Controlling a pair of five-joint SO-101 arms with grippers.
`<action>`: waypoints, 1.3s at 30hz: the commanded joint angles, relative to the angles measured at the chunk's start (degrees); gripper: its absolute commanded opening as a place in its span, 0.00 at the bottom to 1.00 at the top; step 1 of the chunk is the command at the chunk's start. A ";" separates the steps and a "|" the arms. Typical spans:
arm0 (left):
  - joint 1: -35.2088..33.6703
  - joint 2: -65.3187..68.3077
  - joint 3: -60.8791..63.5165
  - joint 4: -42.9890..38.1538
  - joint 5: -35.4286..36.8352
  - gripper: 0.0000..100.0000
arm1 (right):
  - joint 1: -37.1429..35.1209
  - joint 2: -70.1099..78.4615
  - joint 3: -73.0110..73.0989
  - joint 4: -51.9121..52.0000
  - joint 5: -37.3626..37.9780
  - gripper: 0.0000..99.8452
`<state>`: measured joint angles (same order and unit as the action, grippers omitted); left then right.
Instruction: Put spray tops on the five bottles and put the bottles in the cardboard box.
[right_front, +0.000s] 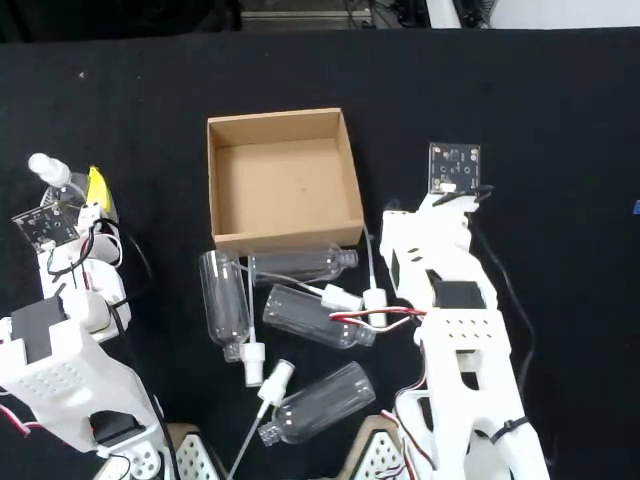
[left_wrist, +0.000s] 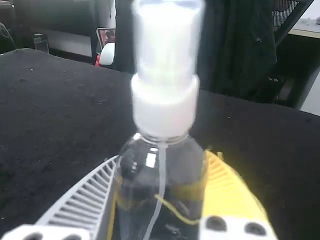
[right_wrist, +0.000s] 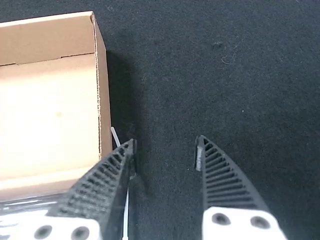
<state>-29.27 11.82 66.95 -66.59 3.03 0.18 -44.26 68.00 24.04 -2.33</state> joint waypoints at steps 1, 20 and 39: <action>0.04 -2.90 -2.24 0.00 0.00 0.08 | 1.23 -1.89 -0.31 -1.67 0.18 0.18; 20.09 -24.18 -13.49 21.63 0.18 0.03 | 1.23 -1.89 -0.40 -1.67 0.18 0.18; 30.46 -3.78 -25.27 8.97 -0.26 0.03 | 1.23 -1.80 -0.40 -1.67 0.18 0.18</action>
<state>-0.35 6.11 46.02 -52.00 3.12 0.18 -44.26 68.00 23.87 -2.33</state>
